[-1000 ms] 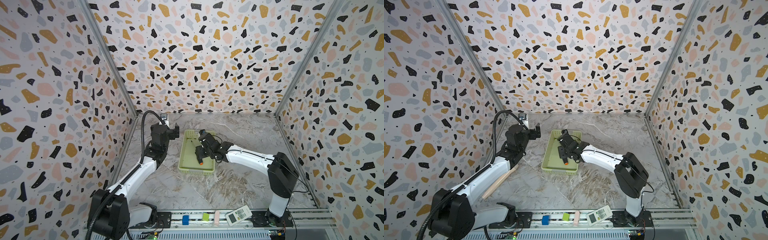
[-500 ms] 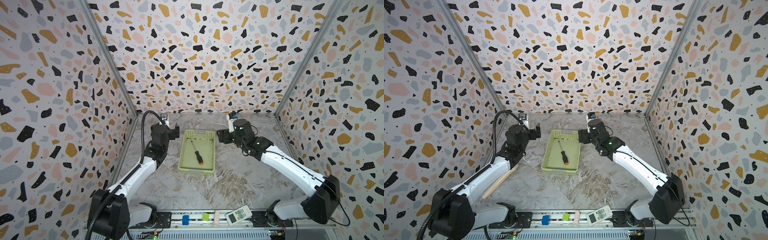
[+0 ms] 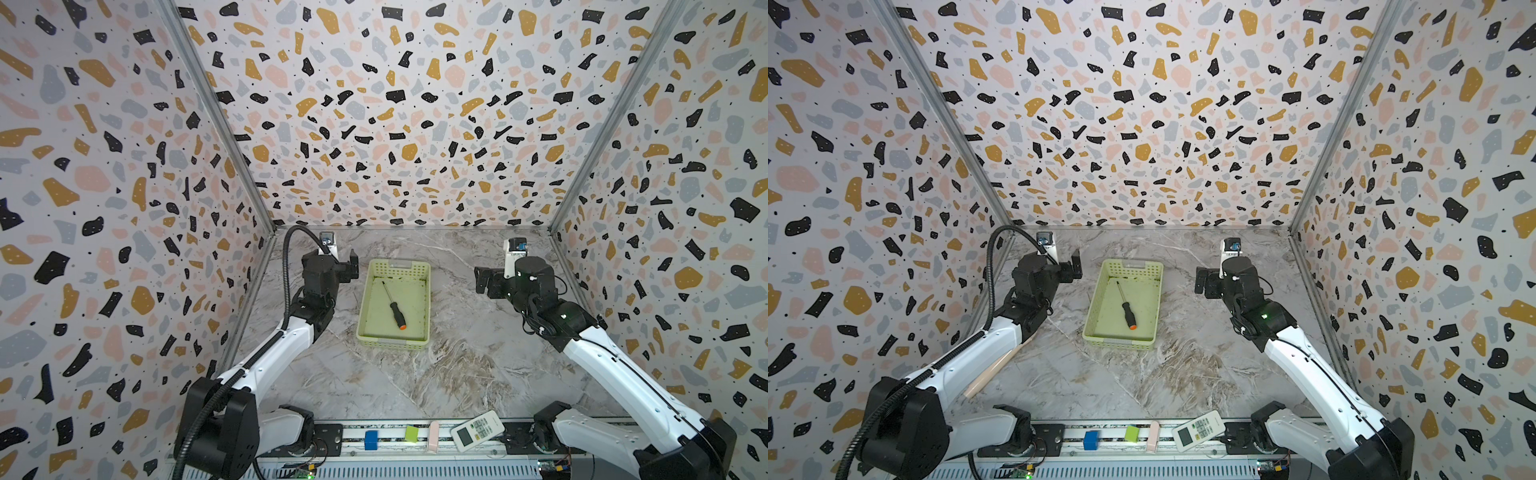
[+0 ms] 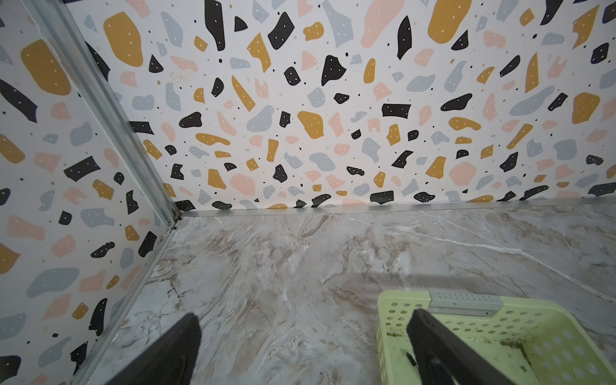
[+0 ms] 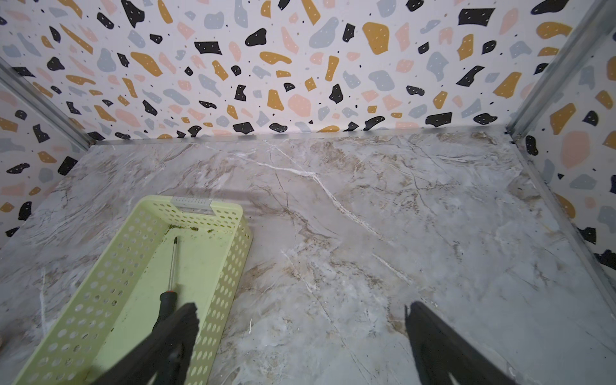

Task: Put the screwdriver in the bin
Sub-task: Reset both arms

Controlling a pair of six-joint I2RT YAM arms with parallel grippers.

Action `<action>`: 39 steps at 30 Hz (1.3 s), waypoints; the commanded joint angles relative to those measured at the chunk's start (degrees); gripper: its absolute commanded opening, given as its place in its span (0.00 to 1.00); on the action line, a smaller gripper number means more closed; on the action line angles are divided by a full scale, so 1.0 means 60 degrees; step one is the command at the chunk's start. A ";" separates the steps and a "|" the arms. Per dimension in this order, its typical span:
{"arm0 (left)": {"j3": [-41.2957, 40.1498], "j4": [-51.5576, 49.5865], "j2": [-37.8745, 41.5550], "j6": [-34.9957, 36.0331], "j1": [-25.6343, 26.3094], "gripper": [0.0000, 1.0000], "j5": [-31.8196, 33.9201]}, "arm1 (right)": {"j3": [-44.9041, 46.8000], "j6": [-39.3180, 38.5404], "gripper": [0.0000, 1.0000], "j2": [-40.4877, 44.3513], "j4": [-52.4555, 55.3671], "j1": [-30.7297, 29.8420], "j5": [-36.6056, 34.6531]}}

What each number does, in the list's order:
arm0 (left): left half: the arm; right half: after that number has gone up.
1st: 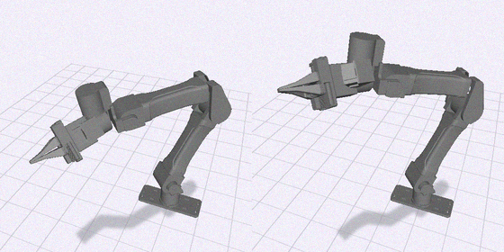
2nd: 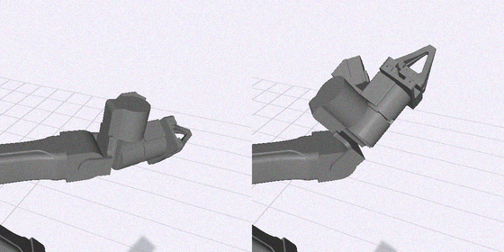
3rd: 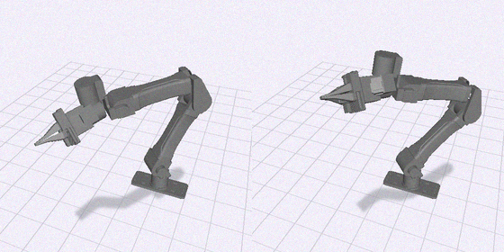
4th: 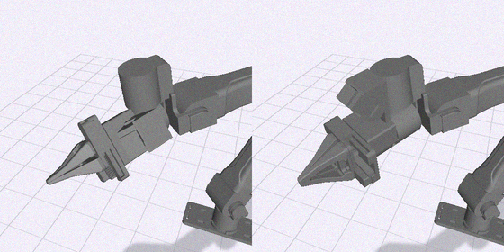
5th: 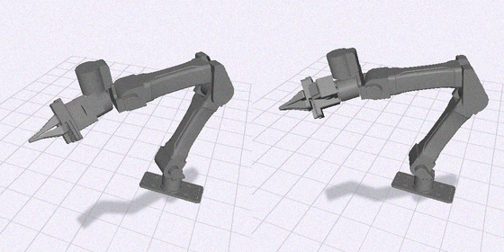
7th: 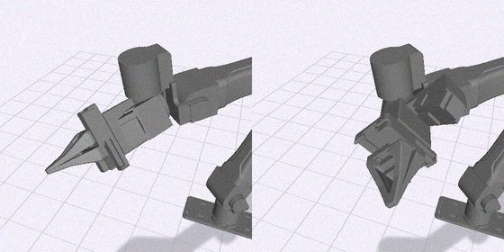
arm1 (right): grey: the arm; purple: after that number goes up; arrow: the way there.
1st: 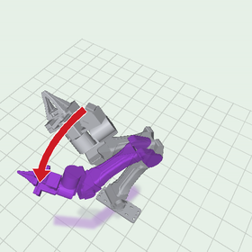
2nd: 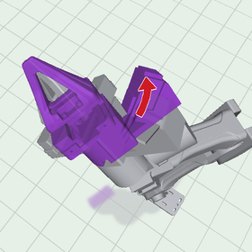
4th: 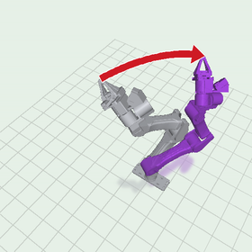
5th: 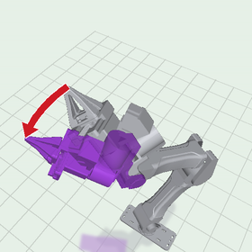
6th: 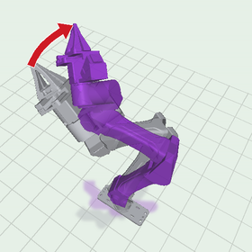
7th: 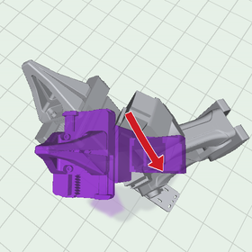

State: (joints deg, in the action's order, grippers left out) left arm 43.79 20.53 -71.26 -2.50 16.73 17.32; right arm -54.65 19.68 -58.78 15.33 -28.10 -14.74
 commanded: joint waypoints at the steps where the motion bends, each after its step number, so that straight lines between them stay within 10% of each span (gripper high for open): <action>1: -0.0501 0.1196 0.0145 -0.0221 0.0038 0.99 0.0436 | 0.0215 0.0097 0.99 0.0464 -0.0416 0.0299 -0.0289; 7: -0.0660 0.1329 -0.0067 -0.0073 0.0039 1.00 0.1002 | 0.1320 -0.0608 0.99 0.0790 -0.1619 0.0560 -0.1073; 16: -0.1937 0.2894 -0.0529 0.1339 -0.0016 1.00 0.2029 | 0.6216 -0.3051 0.99 0.1836 -0.9049 0.0970 -0.1102; 25: -0.2417 0.2427 -0.0235 0.1632 -0.0041 1.00 0.1778 | 0.6478 -0.3302 0.99 0.0627 -0.9458 0.2363 -0.0124; 39: -0.5756 0.6597 0.0262 0.0959 -0.0126 1.00 0.2071 | 0.6737 -0.3535 0.99 -0.2698 -1.2444 0.3495 0.1213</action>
State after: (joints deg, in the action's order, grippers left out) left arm 11.38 48.34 -69.52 4.89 16.29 28.47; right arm -15.27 -1.15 -72.58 -51.35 -7.75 -10.22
